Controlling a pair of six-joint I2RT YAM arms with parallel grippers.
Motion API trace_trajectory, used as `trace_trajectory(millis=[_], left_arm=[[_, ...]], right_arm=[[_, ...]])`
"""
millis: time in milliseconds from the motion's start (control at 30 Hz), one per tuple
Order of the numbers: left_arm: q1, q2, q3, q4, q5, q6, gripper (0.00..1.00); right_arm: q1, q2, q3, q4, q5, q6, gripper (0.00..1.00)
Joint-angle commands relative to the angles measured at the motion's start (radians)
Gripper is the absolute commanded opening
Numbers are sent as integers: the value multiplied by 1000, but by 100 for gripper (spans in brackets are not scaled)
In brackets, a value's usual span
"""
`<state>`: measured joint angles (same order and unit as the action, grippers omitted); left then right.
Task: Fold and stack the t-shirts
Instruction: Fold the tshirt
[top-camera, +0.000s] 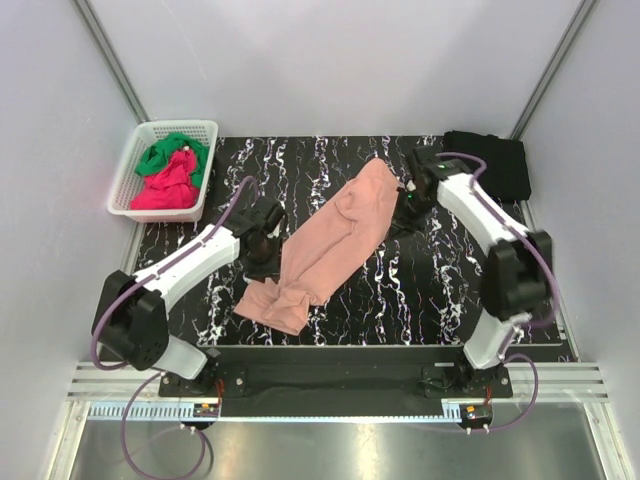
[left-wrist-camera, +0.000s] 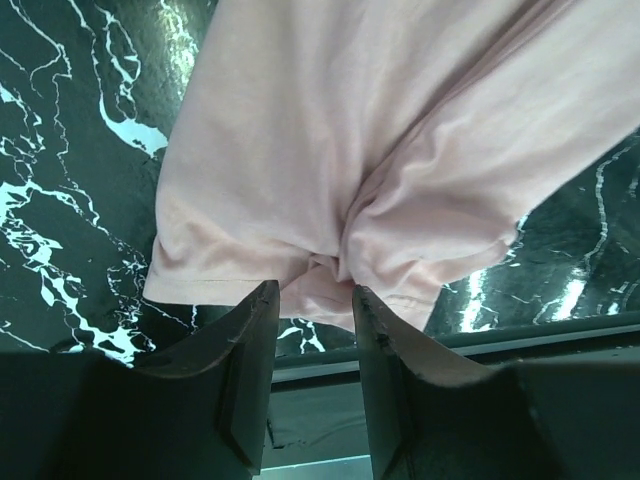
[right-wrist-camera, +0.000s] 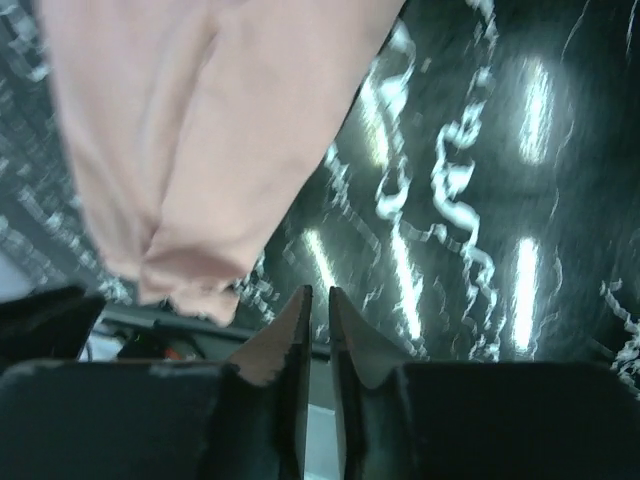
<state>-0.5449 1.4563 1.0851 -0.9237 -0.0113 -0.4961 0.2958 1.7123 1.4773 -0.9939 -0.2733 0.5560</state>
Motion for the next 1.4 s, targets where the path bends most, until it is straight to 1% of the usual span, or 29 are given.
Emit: trace_trajectory(millis=[0, 33, 67, 100, 167, 200, 233, 267, 300, 333, 367, 433, 500, 633, 767, 833, 900, 967, 1000, 1033, 1100, 1200, 1267, 1333, 1367], left_arm=[[11, 15, -13, 34, 7, 25, 41], [16, 22, -16, 34, 5, 28, 41], [17, 24, -16, 34, 5, 31, 40], [19, 21, -22, 36, 5, 34, 40], [25, 16, -27, 34, 5, 37, 38], [28, 15, -37, 34, 28, 37, 37], [36, 13, -43, 34, 31, 36, 37], [39, 10, -50, 34, 37, 36, 36], [40, 12, -59, 34, 42, 40, 36], [42, 13, -63, 34, 46, 42, 35], [40, 15, -68, 36, 54, 42, 35], [43, 19, -76, 36, 56, 47, 36], [43, 38, -82, 37, 59, 54, 36], [46, 84, -76, 34, 67, 59, 35], [51, 131, -57, 43, 59, 79, 35], [51, 165, -54, 45, 65, 82, 32], [54, 177, -60, 48, 68, 82, 24], [54, 177, -68, 60, 76, 82, 24], [56, 179, -73, 62, 80, 82, 20], [54, 182, -73, 63, 83, 83, 19], [59, 193, -76, 63, 89, 87, 18], [63, 203, -82, 65, 88, 91, 18], [66, 214, -82, 68, 94, 94, 13], [68, 233, -83, 69, 103, 99, 6], [68, 239, -83, 68, 106, 100, 0]], right_arm=[[-7, 169, 198, 29, 100, -51, 9], [-6, 215, 257, -16, 118, -77, 0], [-9, 298, 315, -47, 152, -105, 0], [-10, 334, 412, -69, 199, -117, 0], [-17, 413, 492, -83, 218, -139, 0], [-21, 435, 568, -86, 232, -140, 0], [-27, 460, 607, -94, 226, -143, 0], [-33, 519, 644, -101, 214, -149, 0], [-46, 559, 738, -121, 217, -149, 0], [-50, 601, 791, -176, 220, -153, 0], [-52, 678, 843, -205, 220, -166, 0], [-53, 742, 970, -259, 223, -177, 0], [-53, 805, 1041, -267, 221, -180, 0], [-57, 892, 1118, -322, 223, -160, 0], [-57, 900, 1060, -283, 244, -146, 0], [-57, 903, 1054, -272, 255, -151, 0], [-60, 920, 1069, -267, 255, -151, 0], [-64, 943, 1084, -269, 246, -151, 0], [-66, 951, 1094, -273, 243, -143, 0], [-69, 958, 1097, -275, 234, -140, 0], [-75, 978, 1100, -281, 209, -131, 0], [-76, 1003, 1107, -285, 217, -122, 0], [-78, 1039, 1129, -313, 218, -117, 0], [-78, 1069, 1173, -359, 223, -116, 0], [-78, 1092, 1187, -374, 220, -111, 0]])
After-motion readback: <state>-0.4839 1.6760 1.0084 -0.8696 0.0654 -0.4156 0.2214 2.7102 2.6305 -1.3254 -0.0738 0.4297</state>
